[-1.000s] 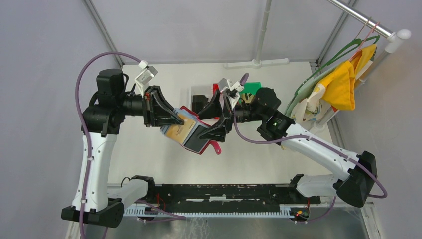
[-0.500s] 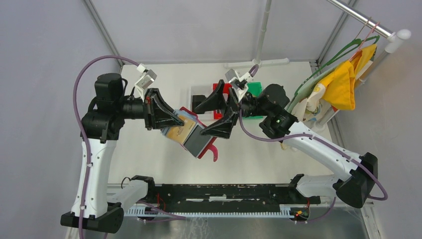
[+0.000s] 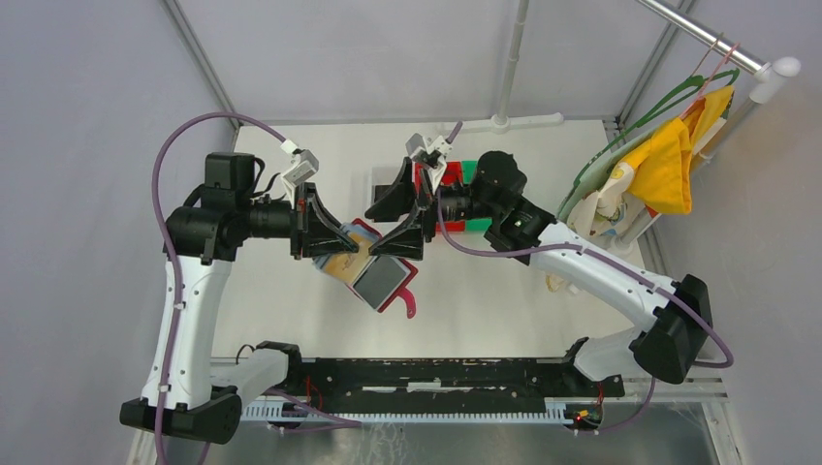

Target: Take the credit cards out of the card holder

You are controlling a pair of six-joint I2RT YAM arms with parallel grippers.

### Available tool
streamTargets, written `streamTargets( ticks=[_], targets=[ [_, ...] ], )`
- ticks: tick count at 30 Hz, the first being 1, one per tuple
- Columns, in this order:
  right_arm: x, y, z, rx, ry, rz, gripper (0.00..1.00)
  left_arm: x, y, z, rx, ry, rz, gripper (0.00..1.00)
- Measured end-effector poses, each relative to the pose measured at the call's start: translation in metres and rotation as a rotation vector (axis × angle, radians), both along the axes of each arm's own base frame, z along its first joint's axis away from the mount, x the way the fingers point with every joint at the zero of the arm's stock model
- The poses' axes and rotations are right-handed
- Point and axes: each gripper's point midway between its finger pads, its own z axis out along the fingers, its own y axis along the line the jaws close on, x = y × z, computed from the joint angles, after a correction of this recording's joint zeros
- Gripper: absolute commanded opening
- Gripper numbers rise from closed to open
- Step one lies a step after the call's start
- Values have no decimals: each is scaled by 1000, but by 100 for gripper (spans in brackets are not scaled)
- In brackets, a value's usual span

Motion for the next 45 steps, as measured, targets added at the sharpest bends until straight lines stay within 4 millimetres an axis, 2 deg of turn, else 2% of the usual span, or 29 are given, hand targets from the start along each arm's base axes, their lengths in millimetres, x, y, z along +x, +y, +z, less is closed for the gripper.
streamTargets(
  ticks=[3,12,17,19,22,26,30,36,45],
  targets=[
    [0,2,-10,-28,1,-1,81,-2,0,0,1,-8,-4,12],
    [-6,8,-28,-39,38,20,76,-4,0,6,-8,-11,-13,12],
    [-11,11,-41,-49,82,33,61,-4,0,7,-8,-15,-13,14],
    [-12,10,-44,-41,100,37,50,-4,0,8,-7,-18,-12,20],
    [-16,8,-46,-13,128,47,36,-3,0,8,-5,-22,-10,33],
    [-24,4,-36,55,156,72,15,-3,-1,10,-12,-28,-16,43],
    [-31,-1,-29,108,203,99,5,-6,-2,9,-33,-18,-36,55],
    [-33,-4,-32,117,268,103,4,-7,-4,0,-49,19,-57,58],
    [-21,2,-38,81,281,41,3,-11,-5,-9,-64,68,-73,57]
  ],
)
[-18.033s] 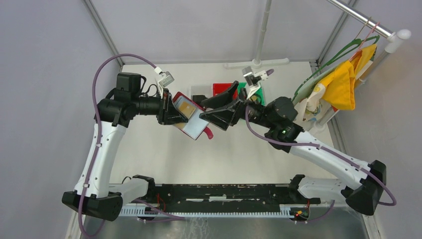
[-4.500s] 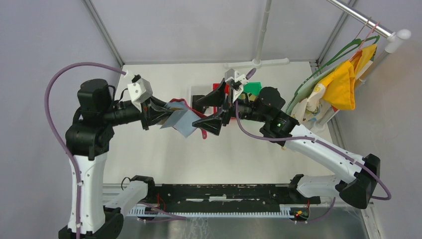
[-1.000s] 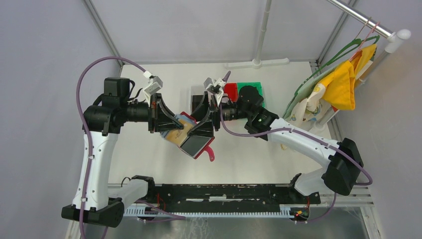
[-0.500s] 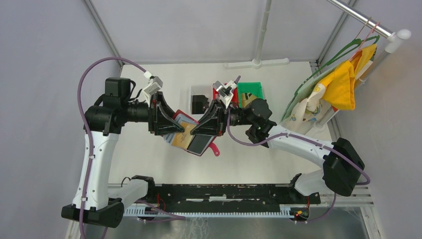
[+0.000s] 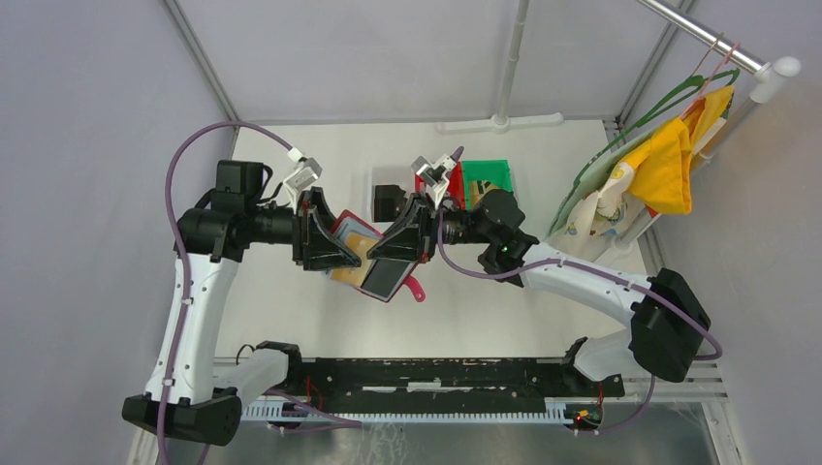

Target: Take the credit cards out of the card holder

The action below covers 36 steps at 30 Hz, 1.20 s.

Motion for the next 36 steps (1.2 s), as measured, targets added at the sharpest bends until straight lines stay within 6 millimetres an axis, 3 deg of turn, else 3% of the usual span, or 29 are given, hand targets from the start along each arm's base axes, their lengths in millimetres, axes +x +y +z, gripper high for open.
streamTargets(
  ticks=[5,9,14,18,23,26,32,34,36],
  targets=[
    [9,3,15,22,-10,-47,5,-9,0,0,-22,12,-20,51],
    [7,3,19,25,-13,-46,7,-11,-1,2,-35,11,-30,29],
    [6,4,21,31,-23,-44,8,-6,-1,4,-32,20,-26,18],
    [6,4,22,36,-26,-46,20,-4,-1,5,-32,29,-27,3],
    [6,3,24,40,-32,-49,63,-3,-2,6,-33,34,-28,2],
    [11,-2,25,32,-33,-71,80,-3,-2,6,-33,33,-28,2],
    [52,-34,40,22,-43,-253,83,0,-2,7,-26,31,-22,3],
    [65,-50,53,22,-63,-342,81,3,-1,5,-11,39,-6,3],
    [70,-59,69,33,-91,-406,75,7,0,2,7,47,16,12]
  ],
)
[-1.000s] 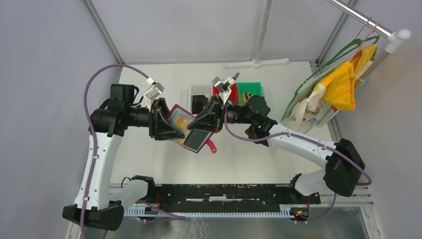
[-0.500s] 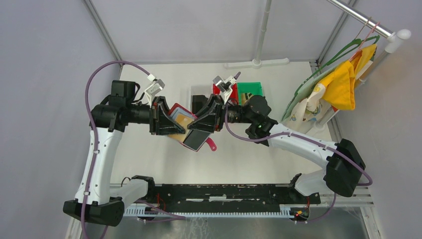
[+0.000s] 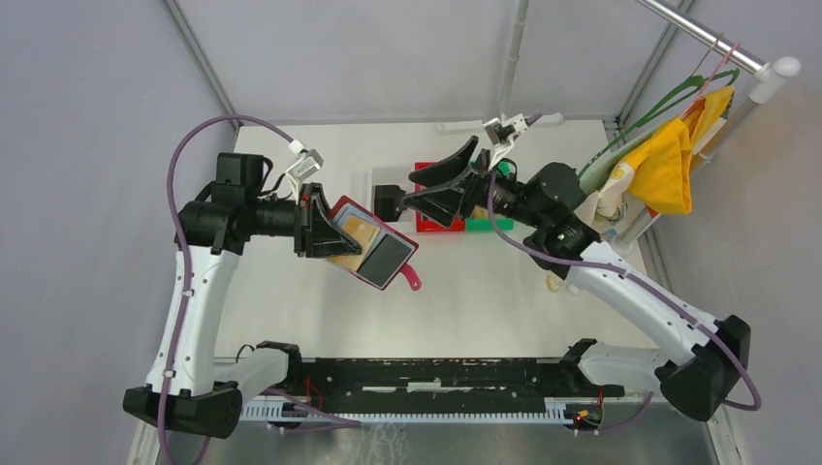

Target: Take the credit cards out of the card holder

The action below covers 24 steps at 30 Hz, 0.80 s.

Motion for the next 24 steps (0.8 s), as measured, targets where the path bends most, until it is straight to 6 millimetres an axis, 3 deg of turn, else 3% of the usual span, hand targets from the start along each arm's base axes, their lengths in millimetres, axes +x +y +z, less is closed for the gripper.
streamTargets(
  ticks=[4,7,12,17,24],
  targets=[
    [-7,-12,30,23,-34,-53,72,13,1,-4,39,4,57,12],
    [-19,-10,34,53,-23,-30,74,23,2,-8,63,18,96,10],
    [-39,21,-1,34,73,77,74,36,2,-13,81,57,127,8],
    [-38,39,-41,-3,184,111,73,39,2,-13,81,72,140,7],
    [-41,43,-50,65,245,150,70,39,1,-7,68,97,148,4]
  ],
)
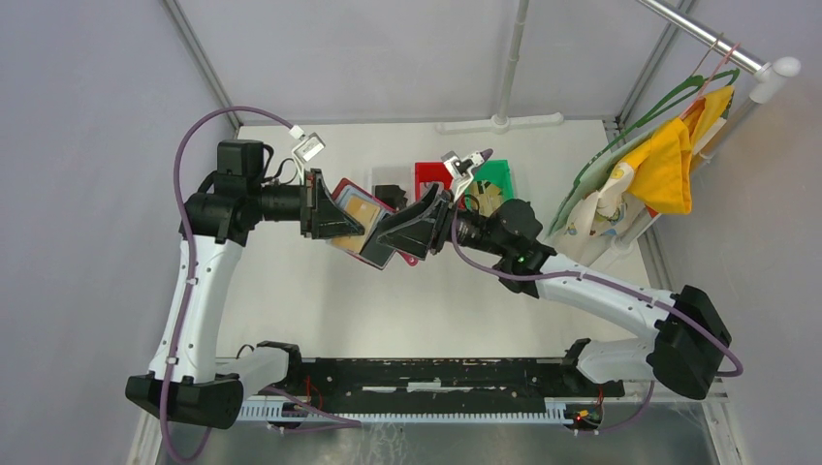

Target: Take the credit cards out of the card holder

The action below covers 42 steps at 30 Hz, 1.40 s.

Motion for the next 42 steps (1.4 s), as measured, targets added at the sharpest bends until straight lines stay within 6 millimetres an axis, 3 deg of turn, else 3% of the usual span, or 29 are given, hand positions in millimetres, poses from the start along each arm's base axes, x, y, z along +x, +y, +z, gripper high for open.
streamTargets(
  ticks=[11,23,34,38,42],
  targets=[
    [-9,15,2,77,40,69,63,-4,-2,16,-43,-9,-8,7],
    [-7,22,8,175,127,131,33,-10,-1,26,-77,-43,-29,17],
    [-4,23,8,180,153,124,15,-17,-1,32,-96,-68,-52,23],
    [-4,23,7,179,155,118,2,-18,-1,33,-102,-71,-59,24],
    [-5,22,9,173,138,108,0,-19,-2,34,-107,-72,-66,24]
  ],
)
